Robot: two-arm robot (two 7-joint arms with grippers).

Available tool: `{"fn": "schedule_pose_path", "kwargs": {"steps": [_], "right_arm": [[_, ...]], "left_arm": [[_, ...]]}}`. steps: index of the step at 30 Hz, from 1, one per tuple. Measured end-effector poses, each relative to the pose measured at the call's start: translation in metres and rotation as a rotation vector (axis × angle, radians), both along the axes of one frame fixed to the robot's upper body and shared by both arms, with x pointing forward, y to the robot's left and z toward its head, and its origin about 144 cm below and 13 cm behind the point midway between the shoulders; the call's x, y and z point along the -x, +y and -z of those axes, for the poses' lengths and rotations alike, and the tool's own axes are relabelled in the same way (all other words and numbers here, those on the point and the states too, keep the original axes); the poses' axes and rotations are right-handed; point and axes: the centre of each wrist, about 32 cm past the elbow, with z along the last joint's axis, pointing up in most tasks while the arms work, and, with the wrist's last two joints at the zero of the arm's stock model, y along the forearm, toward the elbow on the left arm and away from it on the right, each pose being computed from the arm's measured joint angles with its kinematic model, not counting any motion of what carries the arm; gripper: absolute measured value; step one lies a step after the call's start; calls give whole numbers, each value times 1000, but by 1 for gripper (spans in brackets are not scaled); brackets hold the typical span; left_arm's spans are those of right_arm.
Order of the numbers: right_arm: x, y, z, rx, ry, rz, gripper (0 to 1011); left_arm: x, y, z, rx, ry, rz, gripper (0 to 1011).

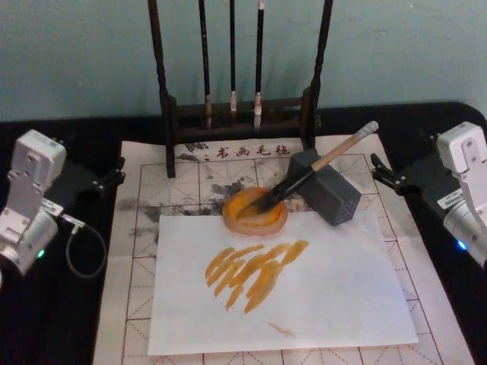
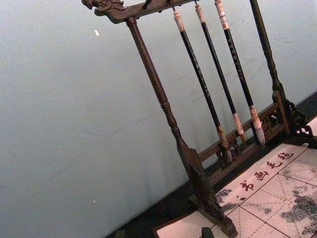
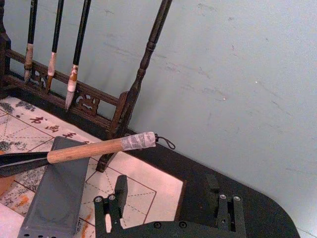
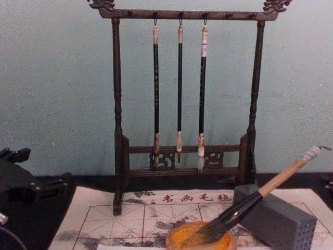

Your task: Pick up the brush from the inkstone, write on the paper, then place the brush back to its original position.

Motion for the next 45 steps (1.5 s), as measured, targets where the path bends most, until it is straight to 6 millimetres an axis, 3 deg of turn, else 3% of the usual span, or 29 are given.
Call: {"fn": "schedule_pose_path", "kwargs": {"steps": [45], "right_arm": [[0,0,0,0,0,0,1000]], "left_arm": [[0,0,0,0,0,0,1001]]}}
